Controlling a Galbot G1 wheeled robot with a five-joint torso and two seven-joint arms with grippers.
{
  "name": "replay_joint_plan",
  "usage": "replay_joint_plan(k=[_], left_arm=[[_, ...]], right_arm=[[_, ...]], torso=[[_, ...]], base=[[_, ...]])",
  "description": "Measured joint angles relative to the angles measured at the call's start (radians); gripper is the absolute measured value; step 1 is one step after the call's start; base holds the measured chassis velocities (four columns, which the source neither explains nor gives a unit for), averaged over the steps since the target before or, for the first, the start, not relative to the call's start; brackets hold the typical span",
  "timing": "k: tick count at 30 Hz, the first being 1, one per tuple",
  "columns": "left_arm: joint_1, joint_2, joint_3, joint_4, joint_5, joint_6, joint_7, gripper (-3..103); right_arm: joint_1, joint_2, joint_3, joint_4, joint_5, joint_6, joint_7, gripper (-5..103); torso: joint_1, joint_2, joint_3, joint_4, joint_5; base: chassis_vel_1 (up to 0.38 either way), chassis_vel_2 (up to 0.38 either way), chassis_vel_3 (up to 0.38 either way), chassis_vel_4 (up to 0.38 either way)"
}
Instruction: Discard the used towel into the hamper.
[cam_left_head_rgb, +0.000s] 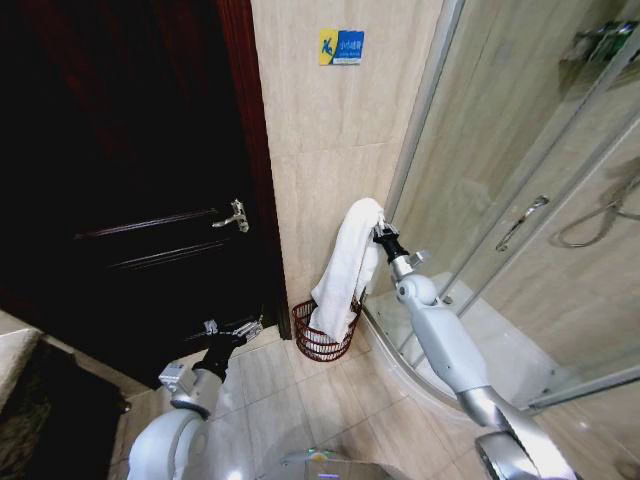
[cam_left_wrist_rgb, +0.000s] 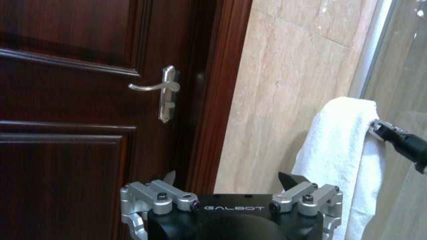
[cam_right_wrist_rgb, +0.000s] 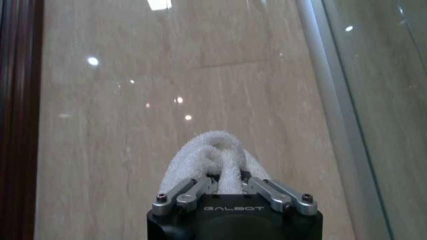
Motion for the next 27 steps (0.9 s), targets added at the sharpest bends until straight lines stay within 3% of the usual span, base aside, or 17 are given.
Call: replay_joint_plan(k=[13, 20, 27], left_arm=[[0.0, 0.0, 0.0, 0.0, 0.0, 0.0, 0.0, 100], [0.0, 0.0, 0.0, 0.0, 0.0, 0.0, 0.0, 100], [0.0, 0.0, 0.0, 0.0, 0.0, 0.0, 0.0, 100]], right_arm=[[0.237, 0.016, 0.026, -0.235, 0.021, 0.016, -0.019, 14], [0.198, 0.013, 0.026, -0.19, 0.023, 0.013, -0.018, 14], [0.088, 0.053, 0.024, -0.157, -0.005, 0.02, -0.019, 14]], torso=[[0.0, 0.0, 0.0, 0.0001, -0.0002], [0.0, 0.0, 0.0, -0.0001, 0.0], [0.0, 0.0, 0.0, 0.0, 0.0]], base=[[0.0, 0.0, 0.0, 0.0], [0.0, 0.0, 0.0, 0.0], [0.0, 0.0, 0.0, 0.0]])
